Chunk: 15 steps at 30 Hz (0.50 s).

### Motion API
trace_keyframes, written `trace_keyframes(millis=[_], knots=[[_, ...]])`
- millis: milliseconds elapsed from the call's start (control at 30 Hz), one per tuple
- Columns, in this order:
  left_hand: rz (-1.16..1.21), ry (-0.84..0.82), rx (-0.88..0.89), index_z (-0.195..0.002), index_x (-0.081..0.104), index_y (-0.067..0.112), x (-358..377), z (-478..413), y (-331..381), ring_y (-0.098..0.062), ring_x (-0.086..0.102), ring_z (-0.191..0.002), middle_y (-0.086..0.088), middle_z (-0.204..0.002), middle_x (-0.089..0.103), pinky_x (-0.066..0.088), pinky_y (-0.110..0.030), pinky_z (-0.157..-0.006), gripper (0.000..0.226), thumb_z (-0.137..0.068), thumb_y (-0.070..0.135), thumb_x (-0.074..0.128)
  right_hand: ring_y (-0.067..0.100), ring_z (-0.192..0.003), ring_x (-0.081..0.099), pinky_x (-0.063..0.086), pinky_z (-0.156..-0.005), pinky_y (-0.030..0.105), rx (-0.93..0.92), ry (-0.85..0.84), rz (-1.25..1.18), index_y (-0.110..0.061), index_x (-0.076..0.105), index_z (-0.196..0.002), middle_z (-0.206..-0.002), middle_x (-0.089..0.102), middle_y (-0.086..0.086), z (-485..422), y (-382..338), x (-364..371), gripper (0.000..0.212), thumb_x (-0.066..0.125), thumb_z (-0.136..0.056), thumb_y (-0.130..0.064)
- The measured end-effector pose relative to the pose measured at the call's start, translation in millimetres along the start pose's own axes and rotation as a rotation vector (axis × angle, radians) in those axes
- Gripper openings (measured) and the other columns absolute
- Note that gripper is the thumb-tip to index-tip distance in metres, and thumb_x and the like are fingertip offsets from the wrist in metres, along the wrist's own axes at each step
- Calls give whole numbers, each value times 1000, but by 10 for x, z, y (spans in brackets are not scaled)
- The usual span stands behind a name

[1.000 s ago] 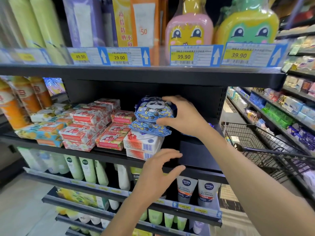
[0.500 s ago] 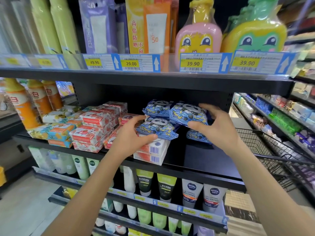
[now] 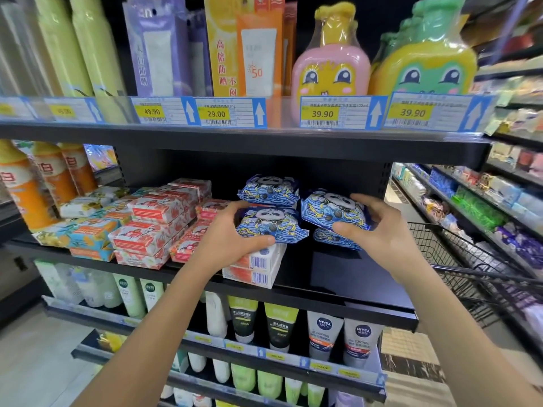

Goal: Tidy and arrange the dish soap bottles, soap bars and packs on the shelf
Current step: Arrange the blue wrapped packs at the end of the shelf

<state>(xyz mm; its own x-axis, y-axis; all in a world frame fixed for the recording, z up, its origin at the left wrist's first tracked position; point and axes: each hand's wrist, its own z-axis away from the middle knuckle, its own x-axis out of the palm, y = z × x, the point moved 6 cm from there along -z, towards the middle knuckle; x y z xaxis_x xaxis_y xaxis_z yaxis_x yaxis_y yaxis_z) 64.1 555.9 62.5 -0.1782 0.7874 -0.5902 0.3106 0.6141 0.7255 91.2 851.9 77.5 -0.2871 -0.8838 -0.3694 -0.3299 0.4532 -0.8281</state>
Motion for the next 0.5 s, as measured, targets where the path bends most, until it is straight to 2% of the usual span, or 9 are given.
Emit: trace_keyframes(millis=[33,67,133,200,233,300,367,433,500], knots=[[4,-4,6,-140,49,26,2,2,12,12,57,-99,22,-114,56,47,-7,-82,82,-71,36,92,1,-113,57,40,-94,20,3,-3,1,-30,58,-141,-131,62,-10,6,13,-7,70,88,-78,-34],[-6,7,13,-142,50,25,-6,-7,17,9,56,-103,20,-116,56,48,-10,-87,84,-71,37,92,-4,-109,57,40,-91,16,2,-7,5,-30,58,-141,-130,62,-11,15,18,-15,69,88,-79,-33],[-88,32,25,-147,49,23,-31,-26,27,-9,48,-124,7,-128,50,46,-32,-106,91,-70,46,91,-11,-106,55,38,-85,12,4,-17,8,-30,58,-141,-129,62,-11,30,38,-25,69,88,-79,-33],[-159,29,21,-145,52,27,-38,-36,34,-16,38,-133,3,-132,47,41,-38,-110,88,-69,53,89,-9,-110,56,40,-86,12,15,-19,-16,-30,58,-140,-128,64,-10,46,76,-34,69,88,-78,-32],[-157,31,31,-139,55,30,-39,-36,42,-13,42,-129,6,-127,50,42,-32,-107,81,-69,52,89,-6,-112,58,41,-87,14,22,-16,-30,-29,59,-139,-128,65,-10,58,99,-42,69,89,-77,-32],[-88,20,45,-123,57,33,-29,-13,66,4,56,-105,21,-110,55,47,-14,-89,65,-70,45,91,0,-114,62,45,-90,17,29,-9,-42,-28,59,-139,-126,67,-10,81,159,-66,70,90,-76,-31],[-5,13,39,-122,56,34,-19,16,81,8,65,-89,27,-104,62,54,-14,-80,66,-68,40,93,1,-113,65,49,-94,21,28,-9,-50,-25,58,-140,-123,70,-11,112,210,-91,72,90,-76,-30],[49,38,37,-123,57,33,-19,41,82,8,68,-85,24,-102,66,56,-15,-77,69,-66,37,95,0,-111,66,50,-91,20,29,-18,-34,-24,58,-140,-121,71,-11,140,261,-114,71,90,-76,-28],[80,46,40,-122,56,33,-23,88,93,18,63,-86,24,-104,65,51,-6,-70,69,-66,34,95,0,-111,64,48,-88,18,27,-30,10,-25,57,-140,-122,69,-11,156,323,-119,71,90,-77,-29]])
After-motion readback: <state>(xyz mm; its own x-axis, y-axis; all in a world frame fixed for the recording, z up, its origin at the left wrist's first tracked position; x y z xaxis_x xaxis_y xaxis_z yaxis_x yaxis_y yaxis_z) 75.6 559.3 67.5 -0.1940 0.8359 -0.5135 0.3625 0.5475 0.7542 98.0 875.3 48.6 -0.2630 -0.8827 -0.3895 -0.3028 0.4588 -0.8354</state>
